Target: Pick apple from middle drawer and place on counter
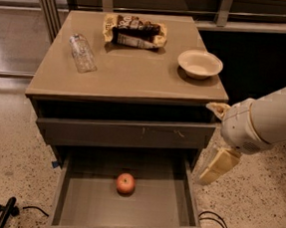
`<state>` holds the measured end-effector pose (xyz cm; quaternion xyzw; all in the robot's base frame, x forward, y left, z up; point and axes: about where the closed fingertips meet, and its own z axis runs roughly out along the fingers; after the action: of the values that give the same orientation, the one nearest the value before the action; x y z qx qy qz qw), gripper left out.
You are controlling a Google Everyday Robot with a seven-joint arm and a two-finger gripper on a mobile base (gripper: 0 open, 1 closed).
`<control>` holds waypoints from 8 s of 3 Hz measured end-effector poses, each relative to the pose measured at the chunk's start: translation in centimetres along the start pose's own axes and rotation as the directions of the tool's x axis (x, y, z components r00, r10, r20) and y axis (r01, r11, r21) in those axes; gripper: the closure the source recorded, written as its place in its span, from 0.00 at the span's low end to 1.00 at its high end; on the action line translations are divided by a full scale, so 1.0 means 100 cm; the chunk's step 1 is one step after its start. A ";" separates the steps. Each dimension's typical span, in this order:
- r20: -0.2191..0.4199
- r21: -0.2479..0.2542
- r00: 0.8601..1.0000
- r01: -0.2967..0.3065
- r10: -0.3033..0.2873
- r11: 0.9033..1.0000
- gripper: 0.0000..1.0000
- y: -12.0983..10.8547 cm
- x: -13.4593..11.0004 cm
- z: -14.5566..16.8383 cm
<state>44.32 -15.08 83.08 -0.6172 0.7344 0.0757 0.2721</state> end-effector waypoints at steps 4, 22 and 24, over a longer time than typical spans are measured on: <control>-0.020 -0.146 0.999 -0.029 0.027 0.989 0.00 0.021 -0.001 0.119; 0.248 -0.188 0.942 -0.182 0.226 0.965 0.96 0.059 0.036 0.489; 0.248 -0.189 0.942 -0.182 0.226 0.965 1.00 0.060 0.036 0.489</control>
Offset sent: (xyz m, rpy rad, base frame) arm 0.0212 0.0676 -0.0827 0.0189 0.1383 0.0510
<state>53.31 5.06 38.87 -0.5418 0.7424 0.2462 0.3078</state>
